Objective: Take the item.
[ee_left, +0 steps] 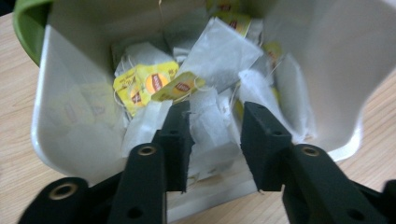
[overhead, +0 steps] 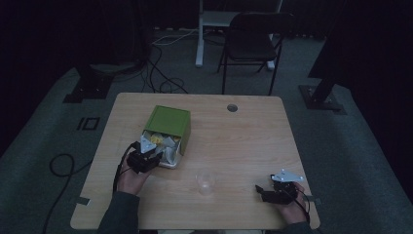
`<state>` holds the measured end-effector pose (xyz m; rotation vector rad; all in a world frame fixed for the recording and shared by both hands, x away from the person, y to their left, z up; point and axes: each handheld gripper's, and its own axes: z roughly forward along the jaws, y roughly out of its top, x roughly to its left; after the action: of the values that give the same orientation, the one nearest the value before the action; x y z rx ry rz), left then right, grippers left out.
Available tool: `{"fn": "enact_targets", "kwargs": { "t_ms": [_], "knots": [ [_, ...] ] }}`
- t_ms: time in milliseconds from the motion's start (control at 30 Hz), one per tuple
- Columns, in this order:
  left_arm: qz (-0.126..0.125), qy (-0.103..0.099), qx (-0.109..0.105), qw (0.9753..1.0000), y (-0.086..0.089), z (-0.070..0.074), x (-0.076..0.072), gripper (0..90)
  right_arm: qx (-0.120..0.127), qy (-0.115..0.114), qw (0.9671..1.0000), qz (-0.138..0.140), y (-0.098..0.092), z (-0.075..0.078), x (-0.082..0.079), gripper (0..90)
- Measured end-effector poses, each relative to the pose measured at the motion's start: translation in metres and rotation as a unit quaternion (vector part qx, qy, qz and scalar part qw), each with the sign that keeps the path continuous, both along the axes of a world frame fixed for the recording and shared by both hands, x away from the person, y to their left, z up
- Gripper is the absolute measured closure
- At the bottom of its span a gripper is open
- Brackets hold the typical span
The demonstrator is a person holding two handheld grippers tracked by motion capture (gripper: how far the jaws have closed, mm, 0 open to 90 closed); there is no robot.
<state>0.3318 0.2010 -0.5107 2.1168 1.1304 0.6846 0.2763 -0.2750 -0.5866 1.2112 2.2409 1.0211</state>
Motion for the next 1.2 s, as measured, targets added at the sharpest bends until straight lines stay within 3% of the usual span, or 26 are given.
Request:
{"fn": "enact_targets", "kwargs": {
  "t_ms": [233,367,500,700,900,1000,1200],
  "knots": [
    [0.011,0.006,-0.004,0.9999,0.002,0.000,0.002,84.4,0.000,0.000,1.0000,0.000,0.000,0.000,0.000,21.0],
    [0.012,0.002,-0.006,0.9999,0.004,0.002,0.001,90.0,0.000,0.000,1.0000,0.000,0.000,0.000,0.000,21.1],
    [0.007,-0.005,-0.019,0.9998,0.007,0.007,-0.002,90.0,0.000,0.000,1.0000,0.000,0.000,0.000,0.000,21.1],
    [-0.003,-0.020,-0.021,0.9996,0.008,0.015,-0.009,90.0,0.000,-0.001,1.0000,0.000,0.000,0.000,0.000,21.1],
    [-0.022,-0.017,-0.037,0.9989,0.009,0.021,-0.013,90.0,0.000,-0.001,1.0000,0.000,0.000,0.000,0.000,21.1],
    [-0.039,-0.019,-0.054,0.9976,0.012,0.028,-0.017,90.0,0.000,0.000,1.0000,0.000,0.000,0.000,0.000,21.1],
    [-0.053,-0.026,-0.059,0.9965,0.014,0.036,-0.023,90.0,-0.001,-0.001,1.0000,0.001,0.000,0.000,0.000,21.1]
  ]
}}
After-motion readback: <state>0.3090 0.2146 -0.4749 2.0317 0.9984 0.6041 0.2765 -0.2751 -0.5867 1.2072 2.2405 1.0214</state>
